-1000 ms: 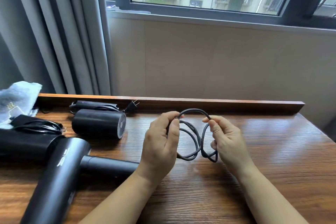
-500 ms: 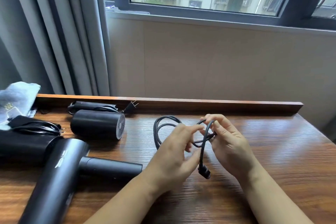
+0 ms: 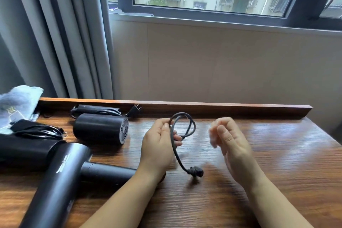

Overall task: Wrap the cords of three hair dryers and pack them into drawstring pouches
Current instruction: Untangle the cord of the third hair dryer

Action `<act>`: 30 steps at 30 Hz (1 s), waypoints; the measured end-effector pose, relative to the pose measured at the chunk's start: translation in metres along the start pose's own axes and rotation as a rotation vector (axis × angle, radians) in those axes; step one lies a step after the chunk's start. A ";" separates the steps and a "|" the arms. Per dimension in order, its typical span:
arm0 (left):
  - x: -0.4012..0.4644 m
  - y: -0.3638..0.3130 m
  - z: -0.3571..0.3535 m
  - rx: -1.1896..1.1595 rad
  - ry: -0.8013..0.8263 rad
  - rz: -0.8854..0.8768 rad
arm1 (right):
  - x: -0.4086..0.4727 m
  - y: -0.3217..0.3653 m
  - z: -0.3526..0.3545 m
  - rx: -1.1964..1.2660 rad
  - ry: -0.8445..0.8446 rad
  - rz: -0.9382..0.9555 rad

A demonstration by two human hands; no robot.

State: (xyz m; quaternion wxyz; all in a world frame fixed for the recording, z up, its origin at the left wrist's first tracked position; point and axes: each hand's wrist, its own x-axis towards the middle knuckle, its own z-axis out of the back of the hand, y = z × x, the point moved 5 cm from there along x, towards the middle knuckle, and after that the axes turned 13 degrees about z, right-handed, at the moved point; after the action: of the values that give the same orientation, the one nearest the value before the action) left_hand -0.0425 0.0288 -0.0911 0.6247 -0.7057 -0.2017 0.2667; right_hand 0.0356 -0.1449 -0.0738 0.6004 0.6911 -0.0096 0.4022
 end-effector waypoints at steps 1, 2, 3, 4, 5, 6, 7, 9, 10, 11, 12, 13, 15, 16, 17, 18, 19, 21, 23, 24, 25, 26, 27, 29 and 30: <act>0.001 0.000 0.000 -0.047 -0.007 0.027 | 0.000 0.001 -0.005 -0.067 0.088 0.006; 0.001 0.000 0.001 -0.088 -0.014 0.043 | -0.003 0.000 -0.012 -0.172 0.216 -0.001; 0.001 0.000 0.003 -0.127 -0.022 0.060 | -0.007 -0.004 -0.020 -0.277 0.358 -0.026; 0.002 0.000 0.005 -0.169 -0.029 0.073 | -0.012 -0.010 -0.026 -0.361 0.485 -0.070; 0.002 -0.001 0.007 -0.211 -0.035 0.083 | -0.016 -0.016 -0.030 -0.414 0.581 -0.109; 0.002 -0.001 0.008 -0.248 -0.039 0.089 | -0.019 -0.020 -0.032 -0.461 0.636 -0.123; 0.002 -0.002 0.009 -0.269 -0.044 0.089 | -0.020 -0.021 -0.034 -0.505 0.656 -0.103; 0.001 -0.004 0.010 -0.247 -0.061 0.065 | -0.015 -0.017 -0.030 -0.579 0.581 -0.043; 0.001 -0.005 0.011 -0.218 -0.072 0.044 | -0.012 -0.015 -0.025 -0.571 0.502 -0.042; 0.000 -0.006 0.012 -0.182 -0.086 0.024 | -0.009 -0.014 -0.019 -0.548 0.413 -0.052; 0.000 -0.007 0.013 -0.136 -0.103 0.000 | -0.006 -0.011 -0.014 -0.516 0.323 -0.058; -0.001 -0.008 0.015 -0.074 -0.124 -0.037 | -0.004 -0.009 -0.009 -0.486 0.241 -0.067; -0.001 -0.009 0.016 0.086 -0.164 -0.142 | 0.000 -0.007 0.000 -0.479 0.126 -0.078; -0.002 -0.009 0.016 0.170 -0.174 -0.205 | 0.001 -0.007 0.003 -0.499 0.101 -0.080; -0.003 -0.009 0.013 0.260 -0.166 -0.268 | 0.001 -0.007 0.003 -0.513 0.087 -0.082; -0.005 -0.007 0.008 0.357 -0.134 -0.324 | 0.001 -0.009 0.003 -0.505 0.072 -0.090; -0.007 -0.005 0.002 0.446 -0.073 -0.361 | 0.000 -0.011 0.003 -0.468 0.055 -0.113; -0.016 -0.001 -0.014 0.570 0.102 -0.415 | -0.002 -0.016 0.000 -0.366 0.034 -0.168; -0.028 0.002 -0.027 0.617 0.250 -0.443 | -0.004 -0.015 -0.003 -0.243 0.050 -0.187; -0.030 0.003 -0.029 0.596 0.282 -0.418 | -0.004 -0.012 -0.006 -0.150 0.070 -0.185; -0.030 0.004 -0.029 0.561 0.277 -0.381 | -0.005 -0.009 -0.010 -0.059 0.098 -0.182; -0.028 0.004 -0.027 0.523 0.249 -0.351 | -0.006 -0.006 -0.012 0.002 0.127 -0.175; -0.027 0.003 -0.024 0.486 0.213 -0.324 | -0.007 -0.002 -0.015 0.032 0.156 -0.162; -0.024 0.002 -0.019 0.380 0.173 -0.239 | -0.006 -0.001 -0.017 0.024 0.176 -0.121; -0.022 0.002 -0.018 0.317 0.181 -0.181 | -0.005 -0.002 -0.017 0.001 0.165 -0.106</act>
State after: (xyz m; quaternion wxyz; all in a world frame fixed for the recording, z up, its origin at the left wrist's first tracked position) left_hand -0.0486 0.0008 -0.0888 0.7649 -0.5985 -0.1629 0.1734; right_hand 0.0238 -0.1324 -0.0786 0.6193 0.6555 0.0769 0.4254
